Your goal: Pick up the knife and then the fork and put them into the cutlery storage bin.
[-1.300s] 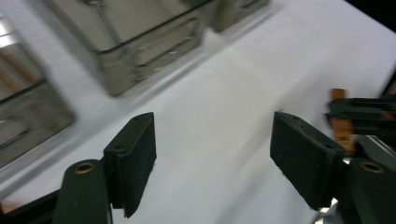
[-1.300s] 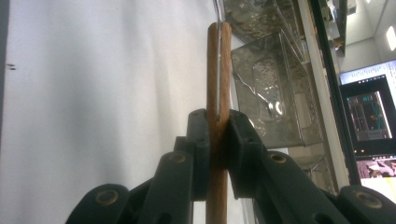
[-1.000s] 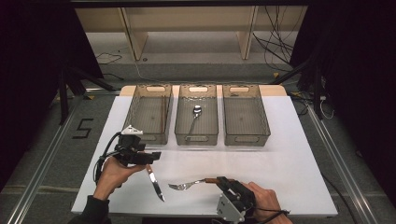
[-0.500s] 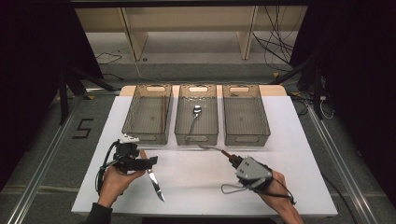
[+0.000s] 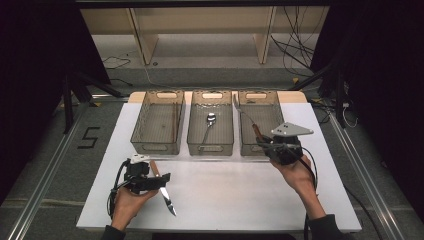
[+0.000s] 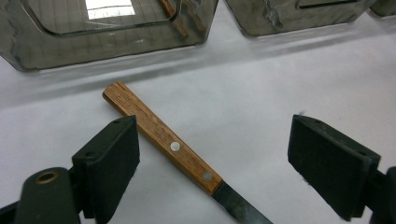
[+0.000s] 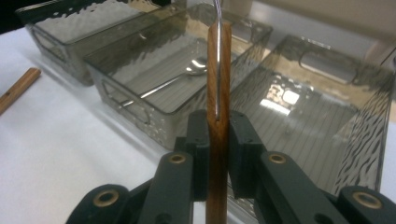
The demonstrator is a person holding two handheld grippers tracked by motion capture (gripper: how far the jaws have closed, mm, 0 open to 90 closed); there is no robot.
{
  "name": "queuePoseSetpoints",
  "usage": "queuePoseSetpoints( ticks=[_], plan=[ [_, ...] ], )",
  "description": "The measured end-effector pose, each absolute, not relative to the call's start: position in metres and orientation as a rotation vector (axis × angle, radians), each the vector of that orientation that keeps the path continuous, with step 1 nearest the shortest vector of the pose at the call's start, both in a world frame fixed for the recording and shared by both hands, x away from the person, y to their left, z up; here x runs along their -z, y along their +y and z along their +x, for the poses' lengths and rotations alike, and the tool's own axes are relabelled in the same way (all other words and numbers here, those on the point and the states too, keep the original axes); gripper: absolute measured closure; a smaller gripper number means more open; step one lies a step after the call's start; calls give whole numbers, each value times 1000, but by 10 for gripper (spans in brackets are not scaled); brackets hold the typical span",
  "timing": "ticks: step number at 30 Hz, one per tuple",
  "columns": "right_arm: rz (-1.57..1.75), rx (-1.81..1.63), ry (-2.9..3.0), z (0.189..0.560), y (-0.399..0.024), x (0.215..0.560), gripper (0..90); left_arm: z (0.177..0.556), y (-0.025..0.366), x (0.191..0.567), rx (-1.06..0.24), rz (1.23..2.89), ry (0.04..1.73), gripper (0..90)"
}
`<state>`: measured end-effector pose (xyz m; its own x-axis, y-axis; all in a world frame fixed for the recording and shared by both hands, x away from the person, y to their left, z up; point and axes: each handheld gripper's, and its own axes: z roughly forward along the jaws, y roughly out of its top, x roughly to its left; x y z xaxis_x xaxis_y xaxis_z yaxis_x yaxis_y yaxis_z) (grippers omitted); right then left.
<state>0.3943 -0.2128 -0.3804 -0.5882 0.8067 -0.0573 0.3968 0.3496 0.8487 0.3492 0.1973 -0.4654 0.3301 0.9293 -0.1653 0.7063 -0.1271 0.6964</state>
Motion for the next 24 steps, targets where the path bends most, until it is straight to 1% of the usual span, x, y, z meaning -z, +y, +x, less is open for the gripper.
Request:
queuePoseSetpoints(
  ticks=[15, 24],
  plan=[
    [1283, -1113, 2133, 444, -223, 384, 808, 344, 196, 471, -424, 1886, 1451, 160],
    [1420, -995, 2126, 472, -225, 394, 808, 343, 197, 474, -430, 1884, 1472, 160]
  ],
)
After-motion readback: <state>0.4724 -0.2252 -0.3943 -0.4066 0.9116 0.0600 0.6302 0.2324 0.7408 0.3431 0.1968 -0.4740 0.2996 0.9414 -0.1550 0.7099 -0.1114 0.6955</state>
